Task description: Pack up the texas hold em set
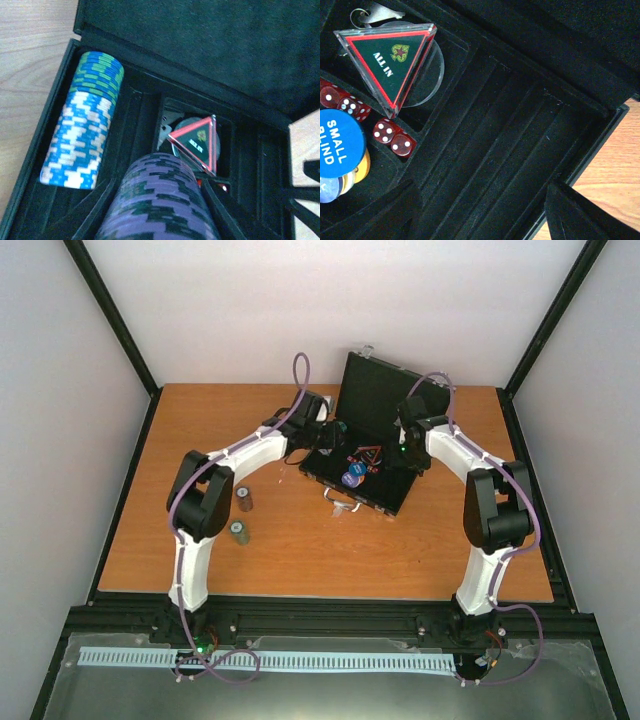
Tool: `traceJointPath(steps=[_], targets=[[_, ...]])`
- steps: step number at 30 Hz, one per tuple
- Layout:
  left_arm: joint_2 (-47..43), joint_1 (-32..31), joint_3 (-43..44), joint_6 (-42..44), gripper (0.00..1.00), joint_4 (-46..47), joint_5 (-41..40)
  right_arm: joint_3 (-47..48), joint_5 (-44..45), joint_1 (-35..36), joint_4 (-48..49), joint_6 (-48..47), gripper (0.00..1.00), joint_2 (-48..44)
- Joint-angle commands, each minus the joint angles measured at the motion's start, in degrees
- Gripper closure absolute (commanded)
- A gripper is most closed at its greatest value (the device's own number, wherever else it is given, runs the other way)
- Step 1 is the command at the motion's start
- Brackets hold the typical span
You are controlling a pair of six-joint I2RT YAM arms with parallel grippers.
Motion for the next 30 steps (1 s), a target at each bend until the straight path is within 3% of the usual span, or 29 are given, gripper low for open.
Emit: traceJointPath(steps=[1,7,20,25,30], targets=[[2.3,-0.7,7.5,-1.1,0.99,2.5,-3.1,0.2,1.5,-0.1,0.4,0.1,0.31,1.3],[5.4,-1.4,8.5,-0.7,0.99,0.6,-6.4,-0.8,1.1,-0.2,0.9,-0.2,0.31,1.5],[8.6,-3.2,9.8,-1.6,0.97,-2.2,-5.8,-1.2,-0.1,-0.4,1.4,-0.1,0.31,2.4],[9.8,-4.0,10.6,-0.8,0.84,-4.5,-6.7,-1.6,-0.4,-0.4,1.5,-0.1,0.31,2.2],[9.6,-4.0,9.4,0.5,0.77,-5.6,-8.4,-2.1,-1.1,-0.5,1.8,0.0,0.31,2.1]])
